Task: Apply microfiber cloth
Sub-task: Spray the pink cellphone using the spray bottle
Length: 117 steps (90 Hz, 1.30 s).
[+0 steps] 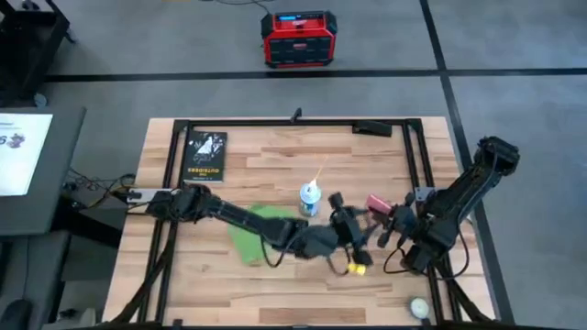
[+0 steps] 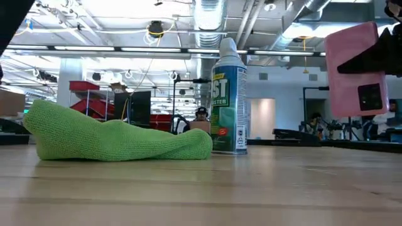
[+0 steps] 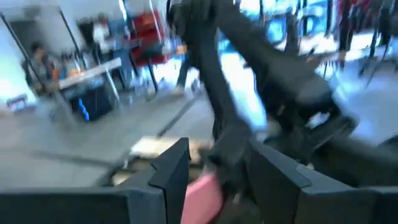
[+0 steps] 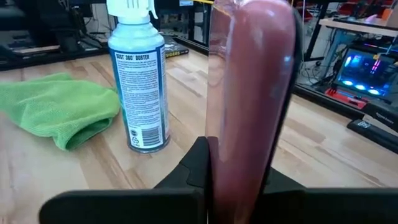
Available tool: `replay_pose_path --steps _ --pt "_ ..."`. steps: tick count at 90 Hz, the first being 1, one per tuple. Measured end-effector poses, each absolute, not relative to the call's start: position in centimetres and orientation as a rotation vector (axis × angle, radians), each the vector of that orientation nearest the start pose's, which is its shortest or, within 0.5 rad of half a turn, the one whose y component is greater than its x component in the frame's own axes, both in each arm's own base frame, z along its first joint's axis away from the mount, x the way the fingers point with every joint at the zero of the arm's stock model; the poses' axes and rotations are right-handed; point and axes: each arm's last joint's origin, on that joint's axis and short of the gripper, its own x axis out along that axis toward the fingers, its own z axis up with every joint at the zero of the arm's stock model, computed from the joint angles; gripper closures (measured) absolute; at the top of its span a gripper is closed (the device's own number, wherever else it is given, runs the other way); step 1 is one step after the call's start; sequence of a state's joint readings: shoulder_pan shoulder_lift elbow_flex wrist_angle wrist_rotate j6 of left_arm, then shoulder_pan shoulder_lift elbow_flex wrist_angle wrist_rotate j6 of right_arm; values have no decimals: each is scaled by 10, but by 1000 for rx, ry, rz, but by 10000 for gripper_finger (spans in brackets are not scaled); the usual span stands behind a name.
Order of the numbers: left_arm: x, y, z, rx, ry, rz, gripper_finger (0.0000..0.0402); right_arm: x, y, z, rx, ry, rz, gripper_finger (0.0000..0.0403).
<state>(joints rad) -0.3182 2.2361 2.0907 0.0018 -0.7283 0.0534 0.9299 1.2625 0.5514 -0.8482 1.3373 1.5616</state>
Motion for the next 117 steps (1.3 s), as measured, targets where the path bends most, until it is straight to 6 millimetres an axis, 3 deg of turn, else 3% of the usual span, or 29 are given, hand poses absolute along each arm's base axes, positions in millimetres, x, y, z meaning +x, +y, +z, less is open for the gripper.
replay_pose_path --steps 23,37,52,68,76,84,95,106,117 --pt "503 -131 323 173 195 353 267 122 116 166 60 235 -633 391" --pt "485 -115 346 172 266 379 267 121 116 166 59 254 -632 391" --pt "455 -103 378 197 335 402 269 121 116 166 60 253 -632 391" --pt "401 -87 403 182 505 558 286 122 116 166 64 252 -631 391" --pt "380 -97 407 107 546 569 295 122 116 166 65 252 -631 391" --pt "367 -125 400 108 595 515 299 122 116 166 66 251 -636 391" --pt "357 -170 369 123 607 453 300 123 115 166 75 248 -641 391" --pt "345 -211 317 125 516 497 300 124 116 166 82 246 -641 391" --pt "333 -235 255 6 422 477 300 124 117 166 95 241 -639 391"
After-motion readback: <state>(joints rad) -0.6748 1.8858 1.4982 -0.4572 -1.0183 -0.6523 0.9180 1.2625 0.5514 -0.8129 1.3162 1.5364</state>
